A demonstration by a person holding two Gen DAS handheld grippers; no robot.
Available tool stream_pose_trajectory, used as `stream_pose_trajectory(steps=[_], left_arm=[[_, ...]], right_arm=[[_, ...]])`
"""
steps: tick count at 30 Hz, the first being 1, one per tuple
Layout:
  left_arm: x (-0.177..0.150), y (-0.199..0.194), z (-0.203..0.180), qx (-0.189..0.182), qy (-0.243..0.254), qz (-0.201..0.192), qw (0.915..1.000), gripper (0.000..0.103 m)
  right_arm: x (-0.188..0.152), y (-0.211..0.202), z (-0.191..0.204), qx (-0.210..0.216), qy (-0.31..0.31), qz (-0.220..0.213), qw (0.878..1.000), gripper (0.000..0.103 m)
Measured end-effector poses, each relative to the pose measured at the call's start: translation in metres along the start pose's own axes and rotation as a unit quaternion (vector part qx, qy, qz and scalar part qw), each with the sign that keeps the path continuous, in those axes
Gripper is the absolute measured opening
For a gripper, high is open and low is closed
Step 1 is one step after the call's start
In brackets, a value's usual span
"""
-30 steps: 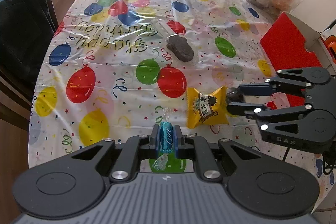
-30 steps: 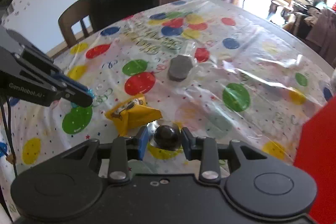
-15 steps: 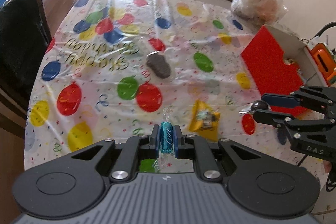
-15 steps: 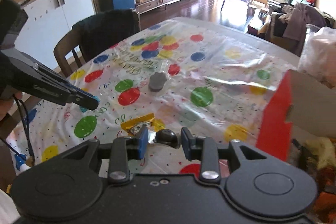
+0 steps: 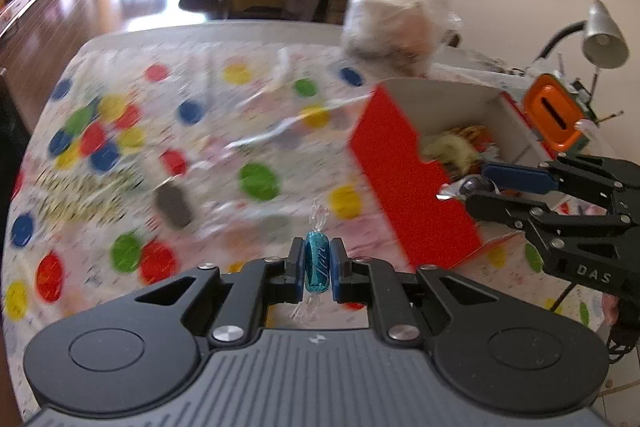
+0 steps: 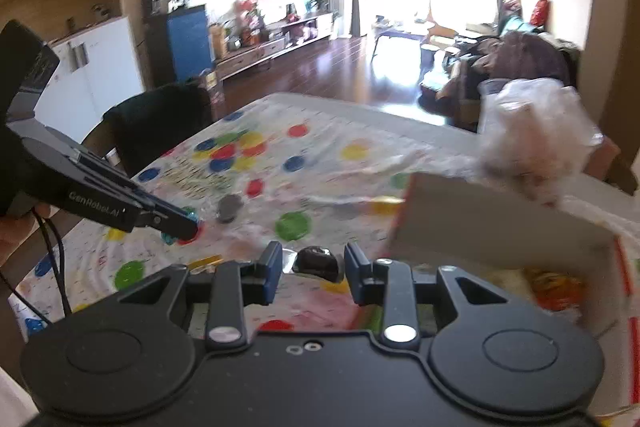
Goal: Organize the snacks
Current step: 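Lift and carry both held candies over the open red box, then open both tools to drop the candies into the box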
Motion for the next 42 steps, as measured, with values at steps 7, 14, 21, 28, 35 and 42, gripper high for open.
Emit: stream_pose_trajectory(steps=[7, 14, 21, 28, 35, 42], left_arm=[[0.03, 0.028, -0.056, -0.016, 0.043, 0.002, 0.9989, 0.012], [0.056, 0.067, -0.101, -0.025, 0.063, 0.016, 0.9976, 0.012], [0.072, 0.116, -0.129, -0.024, 0.06, 0.046, 0.9968, 0.012], [0.078, 0.162, -0.134, 0.014, 0.063, 0.082, 0.9945, 0.012], [0.079, 0.194, -0.129, 0.051, 0.062, 0.119, 0.9896, 0.012], [0.076, 0.212, -0.124, 0.075, 0.061, 0.154, 0.9834, 0.012]], right_arm=[[-0.004, -0.013, -0.058, -0.042, 0.011, -0.011, 0.999, 0.033], [-0.016, -0.016, -0.118, -0.083, 0.021, 0.0, 0.996, 0.033], [-0.035, 0.003, -0.165, -0.106, 0.029, 0.035, 0.993, 0.033], [-0.049, 0.03, -0.188, -0.115, 0.029, 0.065, 0.991, 0.033], [-0.054, 0.06, -0.185, -0.093, 0.014, 0.09, 0.992, 0.033], [-0.062, 0.07, -0.171, -0.068, -0.018, 0.112, 0.991, 0.033]])
Point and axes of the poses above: each gripper's, at about its wrist camera, not at the fingertips, and y roughly the way its jaws point, z to its left, x to its top, the point moved 5 cm from there along y, roughly the way its jaws point, and after that the axes turned 13 degrees about -x, right-handed, at the moved point
